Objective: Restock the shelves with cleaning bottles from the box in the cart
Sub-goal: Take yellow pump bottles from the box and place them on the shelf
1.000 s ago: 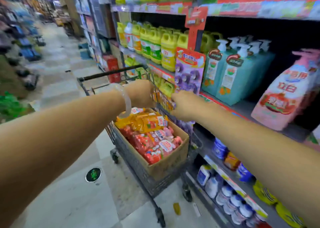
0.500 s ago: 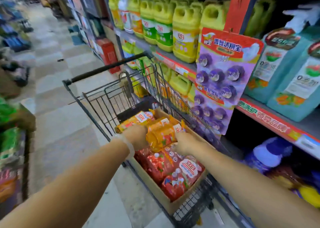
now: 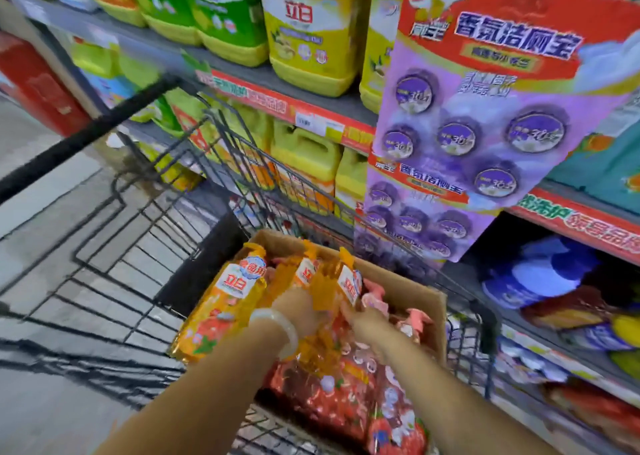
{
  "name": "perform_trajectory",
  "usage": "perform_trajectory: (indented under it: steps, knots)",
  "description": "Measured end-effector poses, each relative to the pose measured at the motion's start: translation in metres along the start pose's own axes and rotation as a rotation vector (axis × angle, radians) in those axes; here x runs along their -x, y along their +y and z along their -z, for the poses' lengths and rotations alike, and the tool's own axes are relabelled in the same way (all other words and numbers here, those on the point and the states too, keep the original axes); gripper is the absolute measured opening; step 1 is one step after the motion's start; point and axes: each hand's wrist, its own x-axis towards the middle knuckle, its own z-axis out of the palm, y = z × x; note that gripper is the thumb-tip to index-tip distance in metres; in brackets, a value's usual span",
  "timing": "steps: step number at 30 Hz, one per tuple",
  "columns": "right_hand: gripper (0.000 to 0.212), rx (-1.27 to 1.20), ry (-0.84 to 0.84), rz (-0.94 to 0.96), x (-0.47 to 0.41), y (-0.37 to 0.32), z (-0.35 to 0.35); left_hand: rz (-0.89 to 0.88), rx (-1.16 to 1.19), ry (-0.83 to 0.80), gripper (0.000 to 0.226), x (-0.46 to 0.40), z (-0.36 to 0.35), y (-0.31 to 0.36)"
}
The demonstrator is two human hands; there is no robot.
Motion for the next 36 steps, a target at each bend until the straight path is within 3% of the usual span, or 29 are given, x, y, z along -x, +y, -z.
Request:
perform_trajectory:
  steps: [7, 11, 14, 16, 18, 21, 25, 29, 33, 36]
  knots:
    - [0.032, -0.340, -0.051, -0.259, -0.003, -0.014, -0.004, 0.068, -0.054, -0.213, 0.073, -0.041, 0.002, 0.003]
    - [0.028, -0.481, -0.118, -0.342, 0.004, -0.012, -0.005, 0.098, 0.036, -0.216, 0.066, -0.044, 0.002, -0.002]
    - [0.023, -0.632, -0.164, -0.359, 0.013, -0.005, -0.013, 0.099, 0.095, -0.223, 0.073, -0.038, 0.001, -0.007]
    - [0.017, -0.694, -0.151, -0.350, 0.021, 0.000, -0.015, 0.092, 0.213, -0.237, 0.063, -0.033, 0.001, -0.009]
    - [0.016, -0.783, -0.127, -0.317, 0.030, 0.005, -0.012, 0.074, 0.351, -0.219, 0.042, -0.026, 0.000, -0.013]
    - [0.025, -0.863, -0.050, -0.200, 0.042, 0.010, 0.000, 0.033, 0.653, -0.214, 0.053, -0.012, -0.003, -0.013]
    - [0.065, -0.830, 0.007, -0.062, 0.071, 0.020, 0.032, -0.032, 0.924, -0.257, 0.051, 0.021, -0.007, 0.005]
    - [0.040, -0.841, -0.170, 0.058, 0.119, 0.047, 0.075, -0.122, 1.014, -0.366, 0.073, 0.057, -0.021, 0.034]
    - [0.042, -0.813, -0.053, 0.208, 0.179, 0.085, 0.120, -0.323, 1.018, -0.376, 0.035, 0.114, -0.045, 0.084]
    - [0.045, -0.797, 0.063, 0.288, 0.229, 0.120, 0.157, -0.478, 1.013, -0.398, 0.035, 0.157, -0.067, 0.130]
